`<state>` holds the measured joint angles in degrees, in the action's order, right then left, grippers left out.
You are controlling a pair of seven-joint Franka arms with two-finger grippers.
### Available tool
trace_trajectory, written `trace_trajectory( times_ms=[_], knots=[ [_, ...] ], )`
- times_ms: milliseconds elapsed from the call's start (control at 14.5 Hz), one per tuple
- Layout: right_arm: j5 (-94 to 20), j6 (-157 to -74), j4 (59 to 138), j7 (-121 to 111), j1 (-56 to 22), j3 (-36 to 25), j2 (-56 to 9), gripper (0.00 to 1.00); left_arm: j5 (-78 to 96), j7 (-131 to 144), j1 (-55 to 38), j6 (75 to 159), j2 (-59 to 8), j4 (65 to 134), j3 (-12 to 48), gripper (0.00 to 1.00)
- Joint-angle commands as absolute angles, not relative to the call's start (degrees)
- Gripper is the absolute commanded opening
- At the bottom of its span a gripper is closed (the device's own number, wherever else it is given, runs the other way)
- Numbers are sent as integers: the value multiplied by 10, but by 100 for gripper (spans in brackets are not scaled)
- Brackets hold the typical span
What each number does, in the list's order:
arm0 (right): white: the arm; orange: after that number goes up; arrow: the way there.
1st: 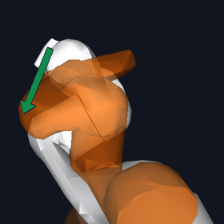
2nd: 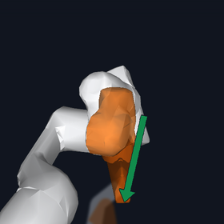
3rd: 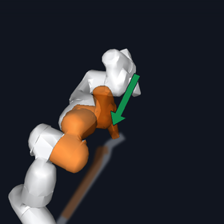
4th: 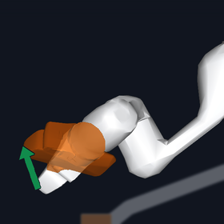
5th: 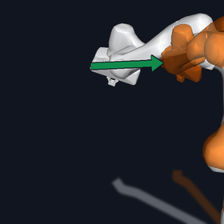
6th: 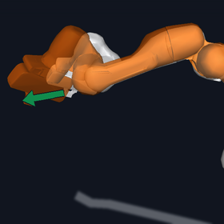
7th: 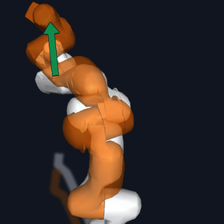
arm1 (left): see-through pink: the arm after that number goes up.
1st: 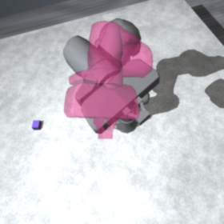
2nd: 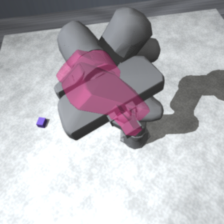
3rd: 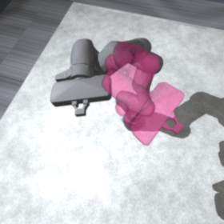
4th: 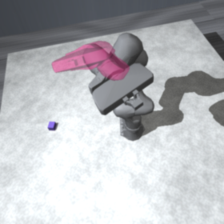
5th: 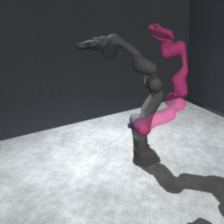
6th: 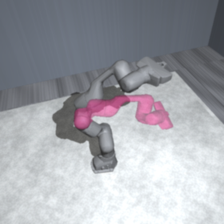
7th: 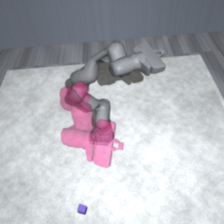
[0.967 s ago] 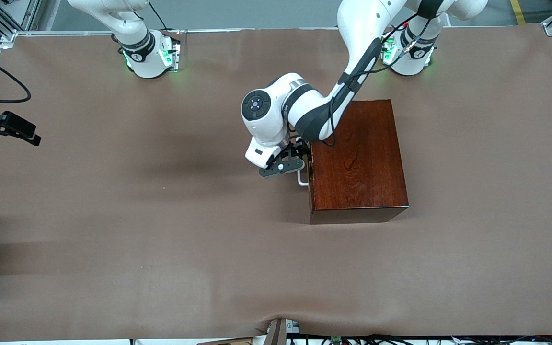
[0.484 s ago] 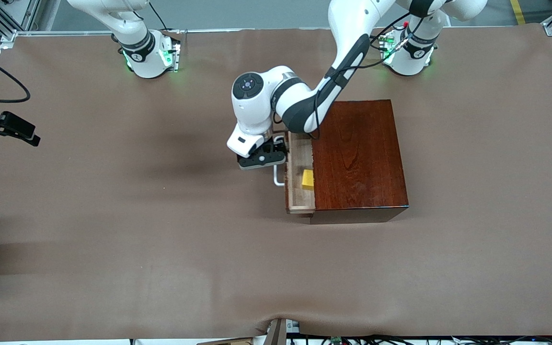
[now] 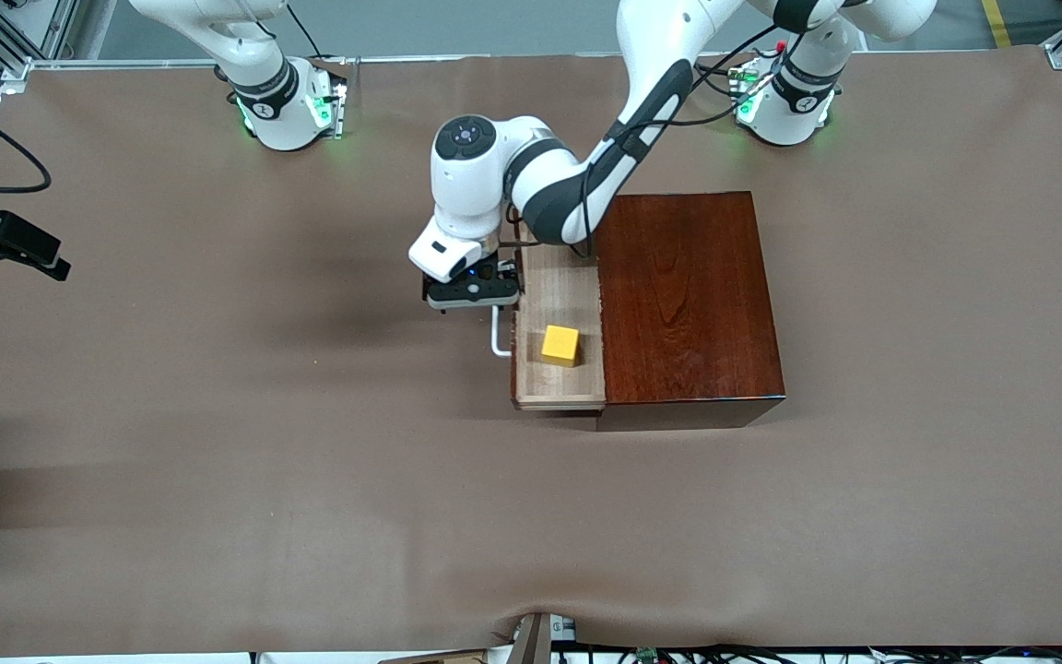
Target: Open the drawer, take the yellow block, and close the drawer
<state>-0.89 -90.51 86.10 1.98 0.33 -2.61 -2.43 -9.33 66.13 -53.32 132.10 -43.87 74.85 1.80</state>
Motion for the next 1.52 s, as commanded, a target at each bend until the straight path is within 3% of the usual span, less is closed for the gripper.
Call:
trace_trajectory(
  times_ms=[0,553,760,1036,1451],
  knots=[
    [-3,-897,861,20,7,-21,-18,100,-88,702,-553,1400,-469,702,28,100],
    [-3,-897,866,20,9,-22,-18,100,-92,702,-549,1394,-447,705,-11,100],
    [-3,-897,865,25,7,-23,-18,100,-90,703,-537,1375,-404,712,-22,100],
    [-11,-895,865,97,-5,-17,-21,100,-93,683,-436,1259,-342,719,-28,100],
    [-11,-901,862,543,-157,-14,-35,100,-61,521,-267,1198,-291,732,-21,100]
  ],
)
